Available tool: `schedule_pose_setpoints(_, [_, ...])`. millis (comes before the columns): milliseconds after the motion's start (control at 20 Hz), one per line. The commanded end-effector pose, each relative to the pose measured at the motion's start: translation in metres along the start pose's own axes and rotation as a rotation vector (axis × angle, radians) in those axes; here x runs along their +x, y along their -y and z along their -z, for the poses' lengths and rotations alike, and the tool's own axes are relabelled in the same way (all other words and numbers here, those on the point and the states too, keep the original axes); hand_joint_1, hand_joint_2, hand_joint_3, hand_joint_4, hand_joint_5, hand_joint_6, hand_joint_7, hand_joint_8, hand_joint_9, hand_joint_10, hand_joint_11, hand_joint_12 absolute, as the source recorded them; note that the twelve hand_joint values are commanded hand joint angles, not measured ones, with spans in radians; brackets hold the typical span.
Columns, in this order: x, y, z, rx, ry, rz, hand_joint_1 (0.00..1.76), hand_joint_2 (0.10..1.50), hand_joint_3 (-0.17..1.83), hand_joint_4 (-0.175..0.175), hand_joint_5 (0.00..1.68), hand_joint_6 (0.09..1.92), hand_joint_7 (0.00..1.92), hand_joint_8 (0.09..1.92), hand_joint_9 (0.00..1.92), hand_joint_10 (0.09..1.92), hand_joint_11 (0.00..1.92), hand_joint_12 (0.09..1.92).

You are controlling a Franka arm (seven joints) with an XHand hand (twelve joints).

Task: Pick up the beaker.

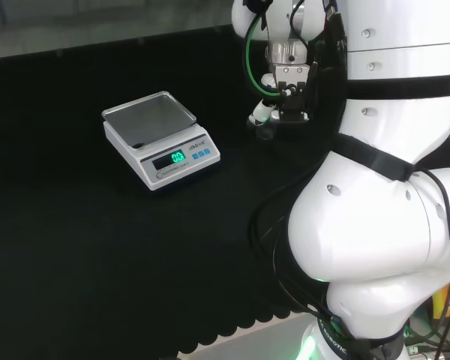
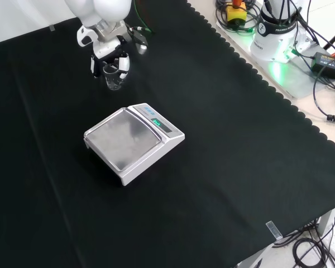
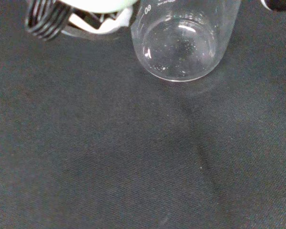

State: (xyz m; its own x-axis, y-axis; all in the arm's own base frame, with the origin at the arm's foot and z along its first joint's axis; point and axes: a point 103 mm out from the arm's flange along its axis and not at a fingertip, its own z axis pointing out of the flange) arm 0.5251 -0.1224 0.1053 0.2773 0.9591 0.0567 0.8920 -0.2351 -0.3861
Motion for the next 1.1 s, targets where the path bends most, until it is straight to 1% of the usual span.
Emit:
schedule_pose_setpoints(50, [0.015,0.009,0.01,-0.017,0.014,0.006,1.12,0.69,0.58,-0.175,1.06,0.58,1.4,0.66,1.79,0.11,1.92,0.66])
schedule_pose_setpoints(150, [0.018,0.012,0.015,-0.023,0.016,0.008,1.17,0.79,0.43,-0.175,1.16,0.65,1.44,0.65,1.8,0.11,1.92,0.69])
schedule_pose_setpoints(250, [0.021,0.017,0.021,-0.035,0.012,0.011,1.19,0.83,0.35,-0.175,1.21,0.64,1.47,0.64,1.81,0.12,1.92,0.73])
schedule_pose_setpoints(350, [0.026,0.022,0.027,-0.049,0.018,0.019,1.2,0.82,0.37,-0.175,1.24,0.61,1.5,0.63,1.82,0.14,1.92,0.76])
schedule_pose_setpoints(500, [0.034,0.028,0.037,-0.055,0.02,0.032,1.2,0.79,0.41,-0.175,1.26,0.59,1.52,0.63,1.83,0.15,1.92,0.78])
schedule_pose_setpoints(850, [0.057,0.043,0.061,-0.074,0.048,0.073,1.2,0.77,0.46,-0.175,1.27,0.6,1.53,0.63,1.83,0.17,1.92,0.8])
schedule_pose_setpoints(1100, [0.069,0.049,0.071,-0.079,0.065,0.087,1.2,0.76,0.47,-0.175,1.26,0.62,1.53,0.63,1.83,0.18,1.92,0.8])
